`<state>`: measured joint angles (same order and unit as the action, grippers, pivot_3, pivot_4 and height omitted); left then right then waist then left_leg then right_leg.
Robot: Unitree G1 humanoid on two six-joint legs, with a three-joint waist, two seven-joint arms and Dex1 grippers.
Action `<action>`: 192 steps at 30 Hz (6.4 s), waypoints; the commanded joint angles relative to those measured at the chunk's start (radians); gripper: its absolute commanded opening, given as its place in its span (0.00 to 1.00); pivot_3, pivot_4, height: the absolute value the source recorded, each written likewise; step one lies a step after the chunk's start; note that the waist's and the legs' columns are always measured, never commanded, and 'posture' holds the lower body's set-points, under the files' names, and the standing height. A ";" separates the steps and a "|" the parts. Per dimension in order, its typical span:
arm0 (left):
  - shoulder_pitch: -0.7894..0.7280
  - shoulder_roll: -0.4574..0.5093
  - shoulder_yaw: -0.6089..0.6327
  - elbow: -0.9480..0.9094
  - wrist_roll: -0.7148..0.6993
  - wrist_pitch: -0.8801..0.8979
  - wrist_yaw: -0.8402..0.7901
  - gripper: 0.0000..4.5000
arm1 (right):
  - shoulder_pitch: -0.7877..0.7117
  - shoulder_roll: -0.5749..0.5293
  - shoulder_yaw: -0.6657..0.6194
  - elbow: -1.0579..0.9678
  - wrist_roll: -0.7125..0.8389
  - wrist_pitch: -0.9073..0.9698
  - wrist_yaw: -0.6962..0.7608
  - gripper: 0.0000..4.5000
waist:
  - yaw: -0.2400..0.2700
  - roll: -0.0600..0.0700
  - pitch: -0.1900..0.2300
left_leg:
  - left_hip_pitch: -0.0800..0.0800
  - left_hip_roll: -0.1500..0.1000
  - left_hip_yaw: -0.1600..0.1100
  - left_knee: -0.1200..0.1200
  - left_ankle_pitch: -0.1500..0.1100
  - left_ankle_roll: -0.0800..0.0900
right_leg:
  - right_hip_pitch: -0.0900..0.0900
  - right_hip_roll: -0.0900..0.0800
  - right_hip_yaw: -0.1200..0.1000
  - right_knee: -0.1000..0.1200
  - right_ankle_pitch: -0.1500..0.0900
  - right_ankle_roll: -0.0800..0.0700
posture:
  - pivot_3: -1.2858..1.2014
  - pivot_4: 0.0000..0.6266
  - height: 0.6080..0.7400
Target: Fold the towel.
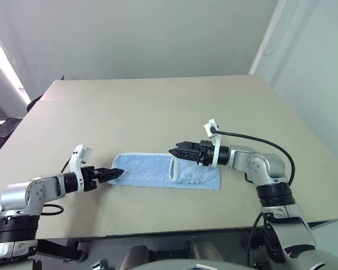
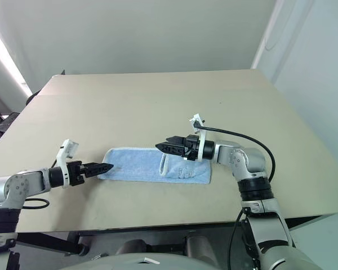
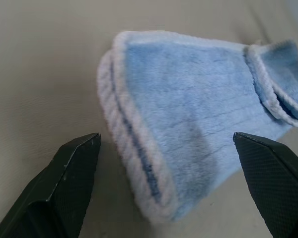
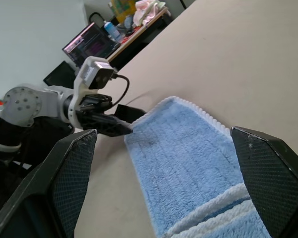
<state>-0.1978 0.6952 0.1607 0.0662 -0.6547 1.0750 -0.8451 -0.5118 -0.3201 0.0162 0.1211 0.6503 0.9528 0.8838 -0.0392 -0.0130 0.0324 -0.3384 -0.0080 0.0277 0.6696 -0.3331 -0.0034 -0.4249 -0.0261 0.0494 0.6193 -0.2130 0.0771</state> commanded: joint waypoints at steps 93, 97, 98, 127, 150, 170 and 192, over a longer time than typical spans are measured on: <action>0.032 0.097 -0.030 -0.389 0.030 -0.344 -0.111 0.98 | 0.052 -0.093 -0.034 -0.003 -0.061 -0.094 -0.059 1.00 | -0.025 -0.001 0.001 | -0.001 0.001 0.000 -0.002 -0.001 0.002 | -0.001 0.002 0.001 -0.003 -0.003 -0.001 | 0.52 0.00 1.00; 0.025 0.062 -0.078 -0.287 0.161 -0.546 -0.104 0.98 | 0.039 -0.083 -0.030 0.023 -0.073 -0.113 -0.056 1.00 | -0.022 -0.001 0.001 | 0.000 0.001 0.000 -0.002 -0.001 0.002 | 0.000 0.002 0.001 -0.003 -0.003 -0.001 | 0.52 0.00 1.00; 0.014 0.037 -0.092 -0.252 0.165 -0.571 -0.114 0.98 | 0.034 -0.079 -0.036 0.028 -0.070 -0.112 -0.057 1.00 | -0.021 -0.001 0.001 | 0.000 0.001 0.000 -0.002 -0.001 0.002 | 0.000 0.002 0.001 -0.003 -0.003 -0.001 | 0.52 0.00 1.00; 0.064 0.013 -0.257 0.082 0.412 -0.965 -0.268 0.98 | 0.085 -0.030 -0.059 -0.071 0.035 0.029 -0.076 1.00 | -0.020 0.002 -0.001 | 0.001 0.003 0.001 -0.002 -0.001 0.002 | 0.000 0.001 0.001 0.000 -0.001 0.001 | 0.52 0.00 1.00; 0.228 0.116 -0.005 -0.218 0.257 -0.841 -0.253 0.98 | -0.106 0.314 -0.351 0.283 0.097 0.638 -0.443 1.00 | -0.031 0.001 -0.001 | -0.002 0.003 0.000 -0.002 -0.001 0.001 | -0.002 -0.003 0.000 0.000 -0.001 0.001 | 0.52 0.00 1.00; 0.253 0.107 -0.016 -0.252 0.260 -0.822 -0.219 0.98 | -0.121 0.496 -0.388 0.297 0.099 0.631 -0.563 1.00 | -0.033 0.002 -0.001 | -0.002 0.003 -0.001 -0.003 -0.001 0.001 | -0.003 -0.001 0.000 -0.001 -0.001 0.001 | 0.52 0.00 1.00; 0.315 0.088 0.128 -0.289 0.172 -0.752 -0.131 1.00 | -0.194 0.492 -0.411 0.336 0.149 0.640 -0.519 0.00 | -0.038 0.003 0.000 | -0.002 0.003 -0.001 -0.003 -0.001 0.002 | -0.003 -0.001 -0.001 -0.002 -0.001 0.001 | 0.52 0.00 1.00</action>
<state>0.1170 0.7808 0.2274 -0.1820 -0.4422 0.3084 -0.9898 -0.6358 0.1238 -0.3721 0.4656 0.7633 1.6033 0.3499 -0.0770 -0.0103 0.0326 -0.3409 -0.0049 0.0271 0.6662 -0.3343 -0.0018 -0.4282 -0.0274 0.0486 0.6172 -0.2141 0.0784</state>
